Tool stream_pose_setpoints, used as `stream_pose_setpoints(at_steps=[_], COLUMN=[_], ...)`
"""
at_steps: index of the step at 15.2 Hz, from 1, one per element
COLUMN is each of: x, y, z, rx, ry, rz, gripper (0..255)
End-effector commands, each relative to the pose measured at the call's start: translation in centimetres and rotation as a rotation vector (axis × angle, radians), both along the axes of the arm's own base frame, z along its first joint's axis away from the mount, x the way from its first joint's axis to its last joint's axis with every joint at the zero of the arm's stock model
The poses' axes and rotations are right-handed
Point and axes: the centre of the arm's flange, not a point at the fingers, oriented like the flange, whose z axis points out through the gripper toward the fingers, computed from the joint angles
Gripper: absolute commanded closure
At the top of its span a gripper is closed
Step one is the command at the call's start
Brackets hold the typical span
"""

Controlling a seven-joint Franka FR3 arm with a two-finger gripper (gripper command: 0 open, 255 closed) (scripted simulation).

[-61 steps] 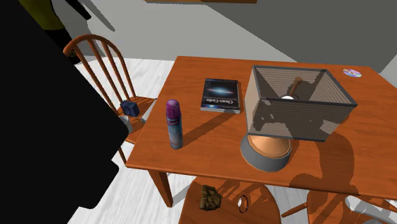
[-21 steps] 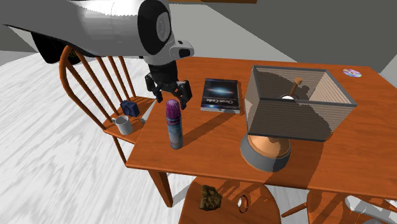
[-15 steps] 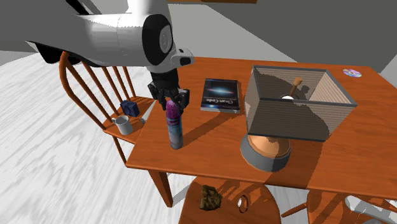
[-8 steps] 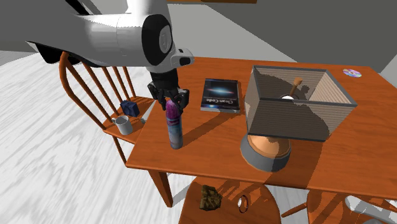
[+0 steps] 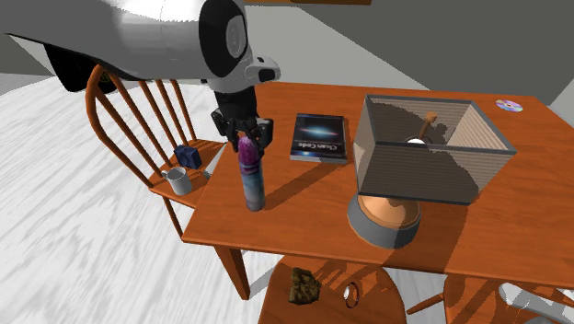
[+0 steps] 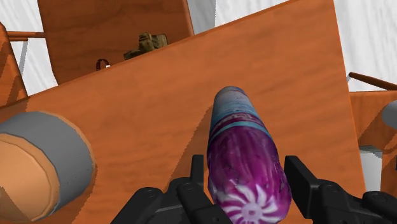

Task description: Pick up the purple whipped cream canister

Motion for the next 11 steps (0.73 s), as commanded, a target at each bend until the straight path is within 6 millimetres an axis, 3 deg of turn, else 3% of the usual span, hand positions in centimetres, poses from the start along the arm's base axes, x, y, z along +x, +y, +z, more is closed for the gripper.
stream_pose_setpoints(at_steps=[1, 9, 11], x=[-0.1, -0.1, -0.1], y=[-0.1, -0.1, -0.1], z=[1.1, 5.3, 5.4], rx=[0.0, 0.0, 0.0], ry=[0.0, 0.0, 0.0], rz=[0.0, 0.0, 0.0], gripper=[255, 255, 255])
